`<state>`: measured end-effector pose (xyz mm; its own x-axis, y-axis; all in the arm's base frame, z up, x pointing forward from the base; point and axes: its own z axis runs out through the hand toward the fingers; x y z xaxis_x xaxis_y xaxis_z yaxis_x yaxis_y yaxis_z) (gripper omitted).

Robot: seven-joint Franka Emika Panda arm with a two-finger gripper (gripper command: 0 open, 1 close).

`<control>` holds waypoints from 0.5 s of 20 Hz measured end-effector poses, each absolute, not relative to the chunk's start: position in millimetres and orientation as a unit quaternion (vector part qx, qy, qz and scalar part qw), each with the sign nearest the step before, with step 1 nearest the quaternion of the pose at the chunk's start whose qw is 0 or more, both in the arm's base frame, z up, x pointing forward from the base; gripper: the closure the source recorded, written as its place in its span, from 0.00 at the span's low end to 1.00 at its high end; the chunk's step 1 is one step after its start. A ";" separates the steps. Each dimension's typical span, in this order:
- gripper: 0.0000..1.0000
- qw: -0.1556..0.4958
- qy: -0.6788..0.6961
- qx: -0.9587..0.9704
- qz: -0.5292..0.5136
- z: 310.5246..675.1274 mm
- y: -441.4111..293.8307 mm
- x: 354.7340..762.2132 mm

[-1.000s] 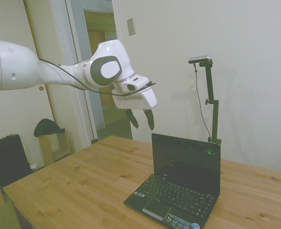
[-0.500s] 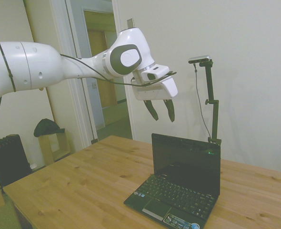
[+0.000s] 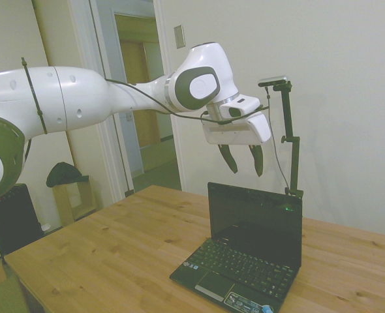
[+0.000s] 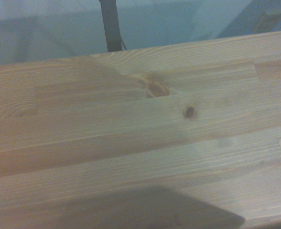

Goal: Close the laptop

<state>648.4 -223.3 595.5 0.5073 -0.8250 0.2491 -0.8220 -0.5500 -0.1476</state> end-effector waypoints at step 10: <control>1.00 0.011 0.466 -0.874 -0.138 570.7 -246.1 663.9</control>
